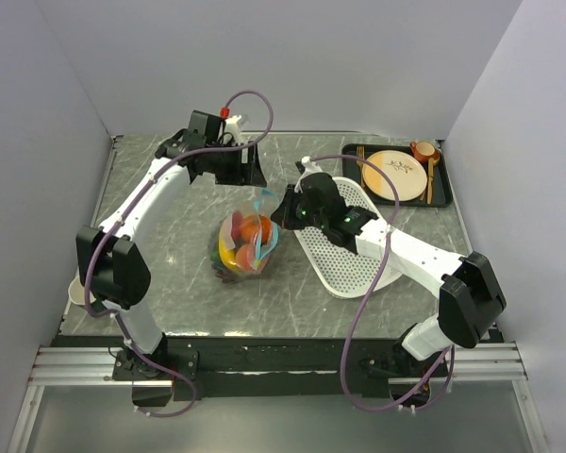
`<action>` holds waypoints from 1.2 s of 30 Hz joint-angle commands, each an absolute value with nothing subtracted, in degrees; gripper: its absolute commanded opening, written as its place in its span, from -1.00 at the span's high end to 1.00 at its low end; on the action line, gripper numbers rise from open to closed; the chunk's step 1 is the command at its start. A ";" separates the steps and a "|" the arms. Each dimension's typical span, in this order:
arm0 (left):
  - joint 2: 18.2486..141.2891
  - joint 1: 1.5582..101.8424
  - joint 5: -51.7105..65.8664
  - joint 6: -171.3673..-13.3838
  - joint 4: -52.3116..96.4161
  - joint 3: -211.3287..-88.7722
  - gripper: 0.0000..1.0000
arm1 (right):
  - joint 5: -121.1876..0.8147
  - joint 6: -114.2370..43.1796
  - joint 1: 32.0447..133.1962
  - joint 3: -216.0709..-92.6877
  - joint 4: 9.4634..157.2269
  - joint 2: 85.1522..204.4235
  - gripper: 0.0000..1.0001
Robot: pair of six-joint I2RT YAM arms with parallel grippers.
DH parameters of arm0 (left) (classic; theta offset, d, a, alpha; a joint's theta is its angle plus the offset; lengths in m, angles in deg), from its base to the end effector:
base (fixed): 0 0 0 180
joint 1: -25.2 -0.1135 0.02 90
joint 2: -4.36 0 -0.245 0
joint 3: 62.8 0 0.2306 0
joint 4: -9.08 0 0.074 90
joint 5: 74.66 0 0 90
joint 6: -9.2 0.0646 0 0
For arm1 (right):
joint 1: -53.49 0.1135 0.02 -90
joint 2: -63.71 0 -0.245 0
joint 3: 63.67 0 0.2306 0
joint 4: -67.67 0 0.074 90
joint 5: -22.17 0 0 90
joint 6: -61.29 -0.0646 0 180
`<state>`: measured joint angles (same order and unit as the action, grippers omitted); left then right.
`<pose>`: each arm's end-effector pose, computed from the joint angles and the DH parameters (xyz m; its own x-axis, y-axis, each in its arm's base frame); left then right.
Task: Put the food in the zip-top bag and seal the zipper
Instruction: Adjust the zipper food storage bag at the center of the board.
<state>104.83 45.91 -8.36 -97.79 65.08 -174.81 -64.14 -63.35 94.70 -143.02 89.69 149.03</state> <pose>0.3514 -0.1606 0.3073 -0.7996 0.0163 -0.6003 0.3749 0.7945 -0.4778 0.2618 0.2348 0.2687 -0.6885 0.1511 -0.7093 -0.3754 0.7626 0.5268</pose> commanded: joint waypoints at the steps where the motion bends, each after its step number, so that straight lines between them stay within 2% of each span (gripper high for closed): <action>1: 108.76 45.94 -11.03 -94.25 70.11 -182.20 -0.48 | -64.14 -61.76 94.54 -146.16 87.85 146.85 0.96; 8: 110.10 46.12 -12.08 -92.31 73.46 -182.83 -0.19 | -63.87 -61.15 94.54 -146.42 88.02 146.76 0.96; 18: 112.37 47.00 -12.96 -90.20 76.45 -186.77 -0.21 | -63.70 -60.27 94.98 -147.91 88.99 147.29 0.96; 21: 114.31 47.35 -12.87 -89.41 78.73 -189.94 -0.11 | -63.70 -60.09 95.07 -147.83 89.08 147.20 0.96; 24: 114.67 47.44 -12.97 -89.23 79.88 -190.82 0.14 | -63.87 -60.00 95.15 -147.83 89.25 147.12 0.95; 32: 113.26 47.44 -11.64 -88.53 80.41 -189.15 0.31 | -63.96 -60.27 95.07 -148.00 89.34 147.82 0.95; 36: 112.91 47.44 -12.34 -87.83 80.49 -188.89 0.45 | -63.96 -60.09 95.15 -148.35 89.52 147.91 0.95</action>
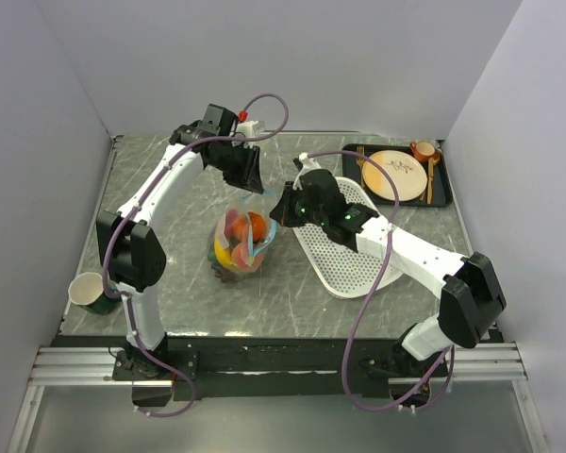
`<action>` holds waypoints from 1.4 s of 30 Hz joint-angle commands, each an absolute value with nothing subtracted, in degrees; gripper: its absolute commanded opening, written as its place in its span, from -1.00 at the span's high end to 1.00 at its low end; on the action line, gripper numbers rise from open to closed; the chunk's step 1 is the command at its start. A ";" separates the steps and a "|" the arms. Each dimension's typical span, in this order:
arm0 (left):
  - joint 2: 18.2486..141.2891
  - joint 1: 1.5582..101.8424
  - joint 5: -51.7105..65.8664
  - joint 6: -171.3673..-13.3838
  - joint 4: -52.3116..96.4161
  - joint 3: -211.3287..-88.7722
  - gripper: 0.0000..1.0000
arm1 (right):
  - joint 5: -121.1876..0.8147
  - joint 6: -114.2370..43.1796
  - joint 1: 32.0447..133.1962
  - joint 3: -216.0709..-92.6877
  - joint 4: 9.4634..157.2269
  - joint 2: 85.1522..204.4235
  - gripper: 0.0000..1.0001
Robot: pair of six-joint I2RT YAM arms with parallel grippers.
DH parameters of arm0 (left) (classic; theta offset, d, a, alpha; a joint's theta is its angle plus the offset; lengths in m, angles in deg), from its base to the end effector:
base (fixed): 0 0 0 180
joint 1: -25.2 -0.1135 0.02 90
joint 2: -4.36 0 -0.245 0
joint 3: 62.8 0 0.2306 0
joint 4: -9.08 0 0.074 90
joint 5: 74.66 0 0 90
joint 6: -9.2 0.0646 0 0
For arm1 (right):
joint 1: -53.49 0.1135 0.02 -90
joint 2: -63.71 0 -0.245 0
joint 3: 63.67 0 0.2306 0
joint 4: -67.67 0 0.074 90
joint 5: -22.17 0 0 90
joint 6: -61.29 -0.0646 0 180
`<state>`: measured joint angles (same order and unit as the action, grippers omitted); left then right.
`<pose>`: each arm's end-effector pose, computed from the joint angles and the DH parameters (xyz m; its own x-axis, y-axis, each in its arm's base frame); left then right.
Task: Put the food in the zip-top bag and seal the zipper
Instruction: Adjust the zipper food storage bag at the center of the board.
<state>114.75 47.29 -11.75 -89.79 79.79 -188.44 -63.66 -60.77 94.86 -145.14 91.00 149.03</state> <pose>0.3618 -0.1786 0.2955 -0.8436 0.1922 -0.5014 0.4477 0.7673 -0.4591 0.2620 0.2370 0.2790 -0.6662 0.1187 -0.7363 -0.4178 0.7583 0.5003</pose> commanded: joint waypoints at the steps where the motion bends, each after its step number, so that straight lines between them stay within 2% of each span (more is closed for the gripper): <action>1: 112.91 47.44 -12.00 -87.83 80.49 -189.06 0.52 | -63.96 -60.09 95.15 -148.44 89.60 147.82 0.96; 6: 111.95 47.53 -11.20 -88.61 78.13 -188.80 0.95 | -64.05 -60.27 95.15 -148.44 89.69 147.73 0.95; 7: 111.33 47.53 -10.86 -89.05 76.73 -187.58 0.99 | -64.05 -60.18 95.15 -148.44 89.78 147.82 0.95; 14: 105.53 47.61 -1.30 -93.45 65.65 -180.64 0.99 | -64.31 -61.23 95.33 -147.65 90.13 148.17 0.91; 21: 95.69 47.96 3.73 -98.19 47.48 -169.74 0.99 | -61.95 -64.83 95.33 -147.57 90.84 150.81 0.91; 26: 93.93 50.42 6.46 -100.13 40.78 -165.69 0.99 | -60.53 -66.59 95.15 -146.77 89.17 151.42 0.91; 30: 95.41 52.09 7.08 -100.31 40.85 -166.38 0.96 | -60.44 -66.59 95.15 -147.82 89.43 151.77 0.91; 32: 96.38 52.53 6.64 -100.39 41.56 -166.65 0.89 | -60.79 -66.42 95.15 -148.18 89.69 151.69 0.91; 33: 96.65 52.53 6.20 -100.48 41.82 -167.00 0.69 | -60.80 -66.42 95.24 -148.35 89.78 151.60 0.90; 38: 96.91 52.53 3.84 -101.80 42.79 -169.11 0.24 | -63.78 -67.21 95.24 -148.88 91.89 150.37 0.90; 39: 96.74 52.53 3.30 -102.15 42.96 -170.16 0.03 | -64.92 -67.82 95.15 -148.97 92.41 150.02 0.89; 41: 95.69 52.53 2.34 -102.77 43.05 -170.87 0.00 | -67.73 -68.96 95.15 -149.06 94.78 149.75 0.89; 42: 95.25 52.53 2.33 -103.03 43.14 -171.30 -0.09 | -69.74 -69.40 95.07 -149.14 95.57 149.84 0.89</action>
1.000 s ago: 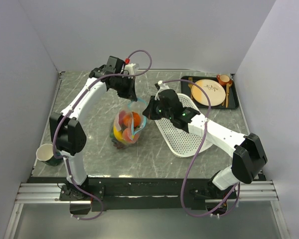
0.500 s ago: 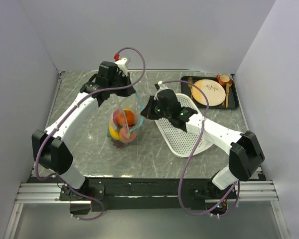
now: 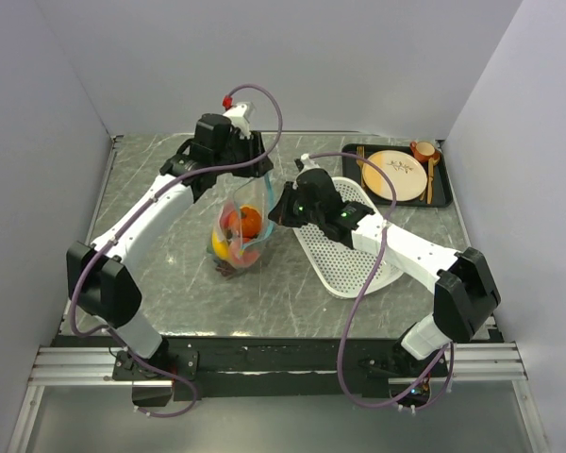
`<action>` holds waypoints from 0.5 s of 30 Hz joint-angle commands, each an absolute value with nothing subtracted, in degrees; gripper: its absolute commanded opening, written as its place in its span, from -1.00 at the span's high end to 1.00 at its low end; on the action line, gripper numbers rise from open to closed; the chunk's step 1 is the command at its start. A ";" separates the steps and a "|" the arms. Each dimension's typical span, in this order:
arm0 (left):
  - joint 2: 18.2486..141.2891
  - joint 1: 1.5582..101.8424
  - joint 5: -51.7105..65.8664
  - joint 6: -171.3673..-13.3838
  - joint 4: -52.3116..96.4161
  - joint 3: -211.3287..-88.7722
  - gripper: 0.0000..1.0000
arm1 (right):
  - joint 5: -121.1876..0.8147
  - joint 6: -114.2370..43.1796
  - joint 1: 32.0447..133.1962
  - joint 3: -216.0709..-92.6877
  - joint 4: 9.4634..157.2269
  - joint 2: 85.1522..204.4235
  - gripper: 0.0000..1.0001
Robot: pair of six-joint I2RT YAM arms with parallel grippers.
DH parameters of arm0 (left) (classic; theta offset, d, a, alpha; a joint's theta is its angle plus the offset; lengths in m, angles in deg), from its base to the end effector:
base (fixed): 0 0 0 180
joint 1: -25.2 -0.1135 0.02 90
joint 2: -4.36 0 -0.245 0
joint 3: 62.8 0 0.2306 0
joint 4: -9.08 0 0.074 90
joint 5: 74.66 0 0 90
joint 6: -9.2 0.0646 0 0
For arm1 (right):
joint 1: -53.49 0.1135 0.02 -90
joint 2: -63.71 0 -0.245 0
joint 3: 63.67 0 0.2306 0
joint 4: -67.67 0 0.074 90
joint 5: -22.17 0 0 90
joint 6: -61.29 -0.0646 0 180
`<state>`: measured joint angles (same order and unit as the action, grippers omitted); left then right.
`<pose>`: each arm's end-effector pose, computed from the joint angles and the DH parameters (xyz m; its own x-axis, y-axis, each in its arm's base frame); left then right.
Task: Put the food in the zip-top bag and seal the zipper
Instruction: Adjust the zipper food storage bag at the center of the board.
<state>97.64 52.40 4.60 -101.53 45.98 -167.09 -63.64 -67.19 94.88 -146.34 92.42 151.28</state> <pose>0.3361 -0.1863 0.3421 -0.5750 -0.0955 -0.8126 0.4220 0.8162 -0.3945 0.2667 0.2413 0.2701 -0.7305 0.1834 -0.6578 -0.3226 0.7564 0.5691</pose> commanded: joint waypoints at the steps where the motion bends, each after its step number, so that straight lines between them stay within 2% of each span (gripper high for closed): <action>1: 94.63 52.45 2.42 -103.21 43.40 -171.48 -0.11 | -71.85 -69.93 94.89 -149.15 97.23 149.75 0.88; 4: 91.21 52.53 3.73 -104.26 44.11 -170.61 -0.31 | -72.92 -72.04 93.84 -148.27 98.83 150.01 0.88; 8: 83.14 52.53 6.11 -106.98 43.84 -164.56 -0.44 | -71.26 -74.06 91.47 -145.99 97.87 149.67 0.89; 15: 68.10 52.53 4.01 -116.99 39.81 -141.04 -0.40 | -70.90 -74.68 89.97 -145.28 98.04 149.40 0.89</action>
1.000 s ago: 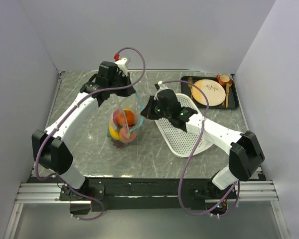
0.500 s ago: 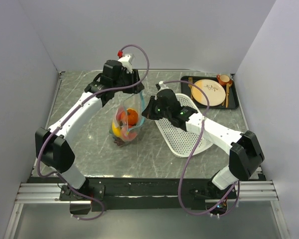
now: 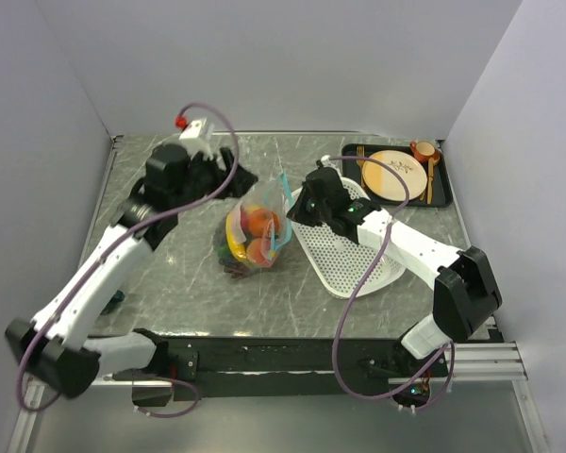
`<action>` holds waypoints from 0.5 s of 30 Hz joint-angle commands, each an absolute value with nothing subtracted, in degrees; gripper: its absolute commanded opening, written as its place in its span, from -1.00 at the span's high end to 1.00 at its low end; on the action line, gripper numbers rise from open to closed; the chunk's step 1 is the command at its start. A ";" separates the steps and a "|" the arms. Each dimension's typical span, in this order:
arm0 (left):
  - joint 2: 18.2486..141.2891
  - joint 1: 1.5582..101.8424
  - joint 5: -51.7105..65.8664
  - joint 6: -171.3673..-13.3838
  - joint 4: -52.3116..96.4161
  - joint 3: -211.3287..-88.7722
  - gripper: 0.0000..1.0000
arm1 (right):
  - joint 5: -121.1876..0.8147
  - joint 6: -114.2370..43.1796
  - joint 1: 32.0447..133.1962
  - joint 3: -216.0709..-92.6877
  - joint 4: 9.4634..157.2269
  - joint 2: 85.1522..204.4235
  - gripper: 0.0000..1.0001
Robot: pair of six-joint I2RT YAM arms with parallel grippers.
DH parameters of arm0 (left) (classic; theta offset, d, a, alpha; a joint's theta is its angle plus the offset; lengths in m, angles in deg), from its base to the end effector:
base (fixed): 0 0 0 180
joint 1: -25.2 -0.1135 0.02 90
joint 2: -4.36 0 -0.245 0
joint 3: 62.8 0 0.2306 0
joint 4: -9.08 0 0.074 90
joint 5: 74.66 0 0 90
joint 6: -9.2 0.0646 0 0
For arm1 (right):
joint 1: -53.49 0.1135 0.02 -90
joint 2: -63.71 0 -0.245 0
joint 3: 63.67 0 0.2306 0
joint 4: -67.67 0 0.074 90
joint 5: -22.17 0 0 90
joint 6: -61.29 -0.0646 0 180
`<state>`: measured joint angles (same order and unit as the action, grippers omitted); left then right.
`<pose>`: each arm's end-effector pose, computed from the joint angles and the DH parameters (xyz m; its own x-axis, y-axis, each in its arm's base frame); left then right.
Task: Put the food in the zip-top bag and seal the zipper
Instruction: Adjust the zipper food storage bag at the center of the board.
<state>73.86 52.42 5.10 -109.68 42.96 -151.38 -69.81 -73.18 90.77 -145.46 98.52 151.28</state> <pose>0.2483 -0.1406 0.3832 -0.4901 -0.2824 -0.8247 0.4183 0.7539 -0.5067 0.2800 0.2104 0.2524 -0.7474 0.3109 -0.5871 -0.0837 0.8326 0.5475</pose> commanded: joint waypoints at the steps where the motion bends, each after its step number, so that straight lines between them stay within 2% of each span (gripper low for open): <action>1: 64.60 52.53 2.96 -119.97 39.10 -138.72 -0.40 | -70.90 -74.68 89.88 -145.19 97.96 149.31 0.89; 6: 56.32 54.28 3.65 -127.72 34.62 -126.34 -0.50 | -70.20 -75.12 89.79 -144.14 97.08 148.17 0.89; 8: 54.64 55.69 4.70 -130.53 33.56 -124.12 -0.60 | -69.67 -75.91 89.88 -143.61 96.38 147.73 0.89; 15: 53.06 65.44 11.12 -136.69 31.28 -117.88 -0.65 | -69.14 -77.58 89.79 -140.63 95.14 144.57 0.88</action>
<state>54.89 61.49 7.09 -131.30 36.54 -119.88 -69.00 -75.85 90.07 -141.88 97.69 148.94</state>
